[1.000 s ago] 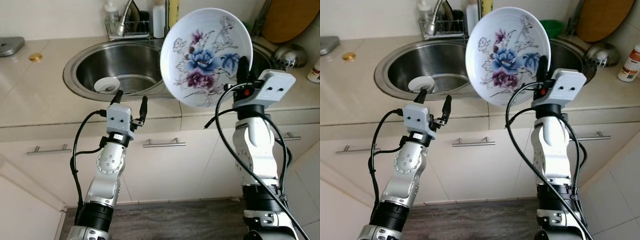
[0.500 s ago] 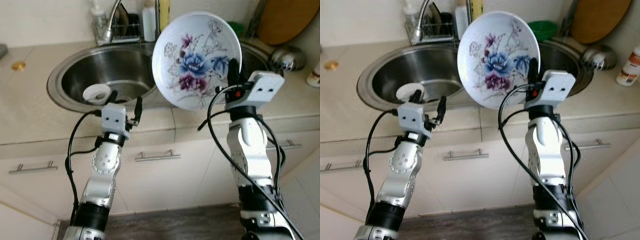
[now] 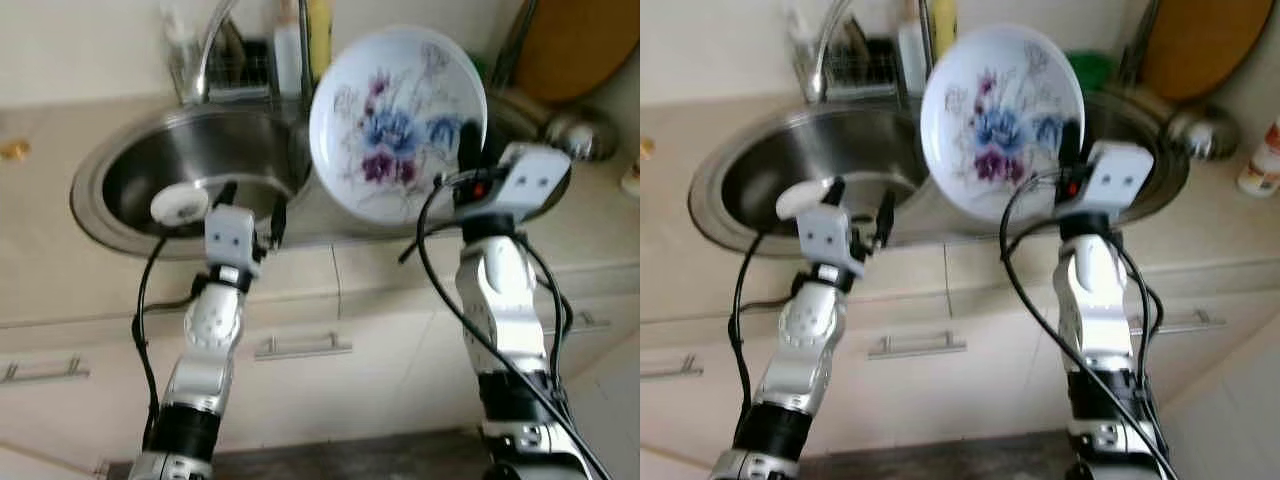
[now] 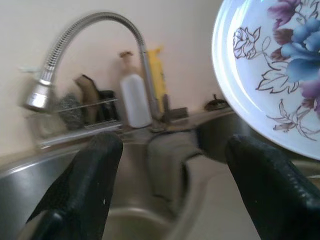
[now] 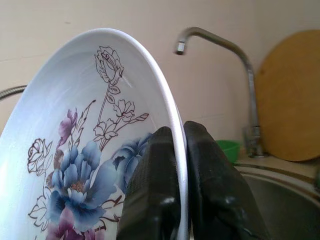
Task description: Kitchen organization
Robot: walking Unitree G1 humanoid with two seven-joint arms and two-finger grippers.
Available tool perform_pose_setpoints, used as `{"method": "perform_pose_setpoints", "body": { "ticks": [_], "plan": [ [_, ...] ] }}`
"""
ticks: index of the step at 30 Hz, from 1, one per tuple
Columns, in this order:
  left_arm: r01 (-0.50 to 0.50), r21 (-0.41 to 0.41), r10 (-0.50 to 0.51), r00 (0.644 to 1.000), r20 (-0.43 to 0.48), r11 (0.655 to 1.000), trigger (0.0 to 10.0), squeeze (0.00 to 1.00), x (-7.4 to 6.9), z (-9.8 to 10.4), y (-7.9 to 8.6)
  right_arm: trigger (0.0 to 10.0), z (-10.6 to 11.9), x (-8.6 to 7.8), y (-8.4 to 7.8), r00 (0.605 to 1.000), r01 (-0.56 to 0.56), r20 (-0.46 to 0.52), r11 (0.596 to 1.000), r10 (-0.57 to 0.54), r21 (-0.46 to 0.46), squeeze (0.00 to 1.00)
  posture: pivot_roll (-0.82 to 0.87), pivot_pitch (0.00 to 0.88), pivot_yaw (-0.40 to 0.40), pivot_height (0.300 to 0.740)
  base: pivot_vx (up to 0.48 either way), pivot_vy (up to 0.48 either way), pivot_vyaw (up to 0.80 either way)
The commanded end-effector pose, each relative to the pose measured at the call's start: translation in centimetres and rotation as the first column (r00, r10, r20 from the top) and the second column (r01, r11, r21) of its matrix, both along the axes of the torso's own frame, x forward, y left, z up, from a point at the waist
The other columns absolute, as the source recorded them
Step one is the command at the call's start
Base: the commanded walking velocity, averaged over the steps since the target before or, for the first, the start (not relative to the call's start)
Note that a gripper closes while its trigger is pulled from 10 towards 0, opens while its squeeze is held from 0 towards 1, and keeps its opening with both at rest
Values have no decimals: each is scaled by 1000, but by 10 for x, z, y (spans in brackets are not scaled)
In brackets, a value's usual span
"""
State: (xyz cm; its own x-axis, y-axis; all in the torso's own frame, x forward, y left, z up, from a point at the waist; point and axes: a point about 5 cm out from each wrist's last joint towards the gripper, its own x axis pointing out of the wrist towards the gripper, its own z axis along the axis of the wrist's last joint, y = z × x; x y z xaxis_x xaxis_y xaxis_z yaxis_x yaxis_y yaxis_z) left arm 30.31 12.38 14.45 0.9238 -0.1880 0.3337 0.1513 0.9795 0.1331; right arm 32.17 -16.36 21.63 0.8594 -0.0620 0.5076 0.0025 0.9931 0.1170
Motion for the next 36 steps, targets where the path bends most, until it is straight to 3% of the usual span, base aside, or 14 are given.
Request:
{"method": "perform_pose_setpoints", "body": {
  "ticks": [1, 7, 14, 18, 20, 26, 28, 29, 33, 36],
  "plan": [
    [12, 16, -12, 1000, 8, 1000, 10000, 0, 1, 2, -3, 0, 9, -1, -4, 999, 21, 45, 1000, -21, 8, 0, -82, 0, 21, 740, 0, 0, 0],
    [12, 19, -12, 1000, 6, 1000, 10000, 0, 1, 2, -4, 0, 7, 0, -4, 999, 25, 31, 1000, -25, 5, 0, -81, 0, 21, 740, 0, 0, 0],
    [10, 22, -10, 1000, 6, 1000, 10000, 0, 1, 2, -3, 0, 5, 13, -12, 998, 43, -32, 997, -45, -60, 0, -77, 0, 23, 740, 0, 0, 0],
    [13, 24, -13, 1000, 8, 1000, 10000, 0, 2, 3, -4, 0, 1, 39, -24, 981, 96, -148, 980, -122, -172, 0, -68, 0, 20, 740, 0, 0, 0],
    [12, 24, -13, 1000, 9, 1000, 10000, 0, 2, 3, -4, 0, 1, 43, -28, 978, 111, -161, 981, -136, -158, 0, -68, 0, 20, 740, 0, 0, 0],
    [3, 24, -4, 1000, 13, 1000, 10000, 0, 2, 4, -3, 0, 4, 62, -44, 935, 179, -259, 953, -242, -243, 0, -58, 0, 12, 740, 0, 0, 0],
    [3, 24, -4, 1000, 12, 1000, 10000, 0, 2, 3, -3, 8784, -5, 70, -42, 903, 119, -357, 937, -240, -328, 0, -61, 0, 12, 740, 0, 0, 0],
    [4, 24, -4, 1000, 11, 1000, 10000, 0, 2, 3, -4, 10000, -8, 72, -41, 894, 95, -384, 934, -233, -344, 0, -61, 0, 12, 740, 0, 0, 0],
    [6, 24, -7, 1000, 11, 1000, 10000, 0, 1, 3, -5, 10000, -18, 76, -35, 873, 12, -441, 914, -208, -406, 0, -60, 0, 12, 740, 0, 0, 0],
    [7, 23, -7, 1000, 9, 1000, 10000, 0, 1, 3, -6, 10000, -32, 78, -33, 827, -84, -516, 857, -224, -508, 0, -56, 0, 8, 740, 0, 0, 0]
  ]
}}
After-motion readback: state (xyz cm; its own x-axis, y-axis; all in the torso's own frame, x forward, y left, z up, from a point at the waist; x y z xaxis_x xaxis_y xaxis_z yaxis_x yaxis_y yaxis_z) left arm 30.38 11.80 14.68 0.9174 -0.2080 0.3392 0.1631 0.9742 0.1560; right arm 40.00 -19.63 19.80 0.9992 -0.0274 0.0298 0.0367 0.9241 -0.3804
